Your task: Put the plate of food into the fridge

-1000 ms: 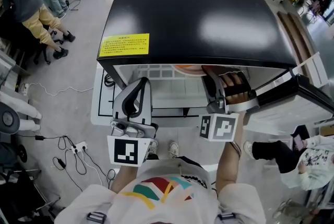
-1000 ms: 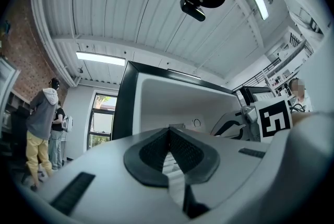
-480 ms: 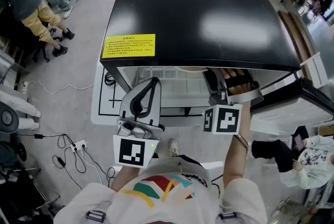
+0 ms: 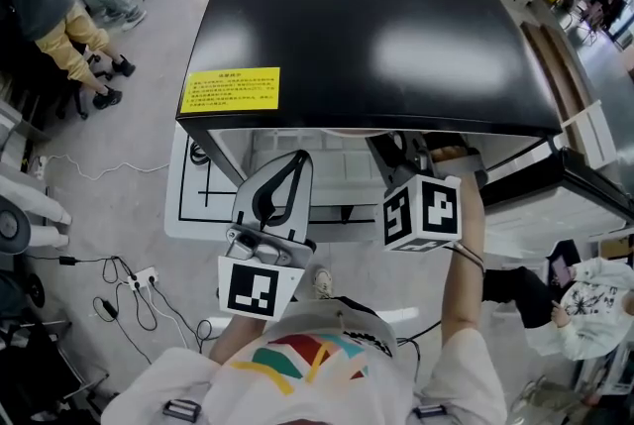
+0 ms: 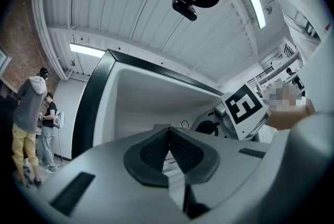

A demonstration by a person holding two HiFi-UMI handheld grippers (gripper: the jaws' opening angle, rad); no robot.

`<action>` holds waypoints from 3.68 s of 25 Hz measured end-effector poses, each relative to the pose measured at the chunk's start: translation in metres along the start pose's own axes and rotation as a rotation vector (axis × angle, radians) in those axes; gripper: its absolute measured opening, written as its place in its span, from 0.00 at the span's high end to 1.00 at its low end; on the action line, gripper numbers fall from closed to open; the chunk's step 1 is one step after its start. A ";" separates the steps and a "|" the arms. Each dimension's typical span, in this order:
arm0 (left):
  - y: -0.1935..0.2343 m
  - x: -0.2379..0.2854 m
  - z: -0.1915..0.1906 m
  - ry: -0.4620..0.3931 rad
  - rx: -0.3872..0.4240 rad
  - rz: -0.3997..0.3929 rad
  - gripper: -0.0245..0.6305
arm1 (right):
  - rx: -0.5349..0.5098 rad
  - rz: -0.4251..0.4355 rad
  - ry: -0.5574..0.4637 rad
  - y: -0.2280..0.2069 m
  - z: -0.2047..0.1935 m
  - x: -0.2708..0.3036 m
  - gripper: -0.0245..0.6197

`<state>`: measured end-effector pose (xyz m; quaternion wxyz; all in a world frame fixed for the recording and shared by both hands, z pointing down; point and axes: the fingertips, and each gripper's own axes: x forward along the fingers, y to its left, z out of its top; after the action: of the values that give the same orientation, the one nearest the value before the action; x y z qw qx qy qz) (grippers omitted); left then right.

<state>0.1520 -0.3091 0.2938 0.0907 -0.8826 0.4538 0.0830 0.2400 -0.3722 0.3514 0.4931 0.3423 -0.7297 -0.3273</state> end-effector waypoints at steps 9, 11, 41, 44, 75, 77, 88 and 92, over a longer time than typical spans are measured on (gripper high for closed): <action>-0.001 0.003 -0.003 0.009 -0.002 0.005 0.95 | 0.146 0.148 -0.109 -0.001 0.005 -0.005 0.82; -0.002 0.004 -0.004 0.009 -0.004 0.003 0.95 | 0.158 0.168 -0.120 0.000 0.004 -0.005 0.81; -0.008 0.005 0.009 -0.022 -0.020 -0.015 0.95 | 0.445 0.012 -0.448 -0.042 0.038 -0.050 0.50; -0.012 0.003 0.013 -0.028 -0.014 -0.025 0.95 | 0.547 -0.011 -0.538 -0.047 0.042 -0.065 0.50; -0.025 -0.013 0.032 -0.096 -0.003 -0.082 0.95 | 1.085 -0.398 -0.682 0.004 0.050 -0.140 0.96; -0.025 -0.014 0.030 -0.092 -0.007 -0.081 0.95 | 1.049 -0.407 -0.661 0.011 0.057 -0.140 0.96; -0.028 -0.016 0.031 -0.097 -0.004 -0.094 0.95 | 1.050 -0.407 -0.611 0.018 0.052 -0.136 0.96; -0.026 -0.016 0.029 -0.087 -0.002 -0.092 0.95 | 1.036 -0.415 -0.615 0.016 0.047 -0.136 0.96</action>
<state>0.1624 -0.2747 0.2715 0.1135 -0.8981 0.4082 0.1176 0.2307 -0.2445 0.2829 -0.0421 0.5609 -0.8202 -0.1041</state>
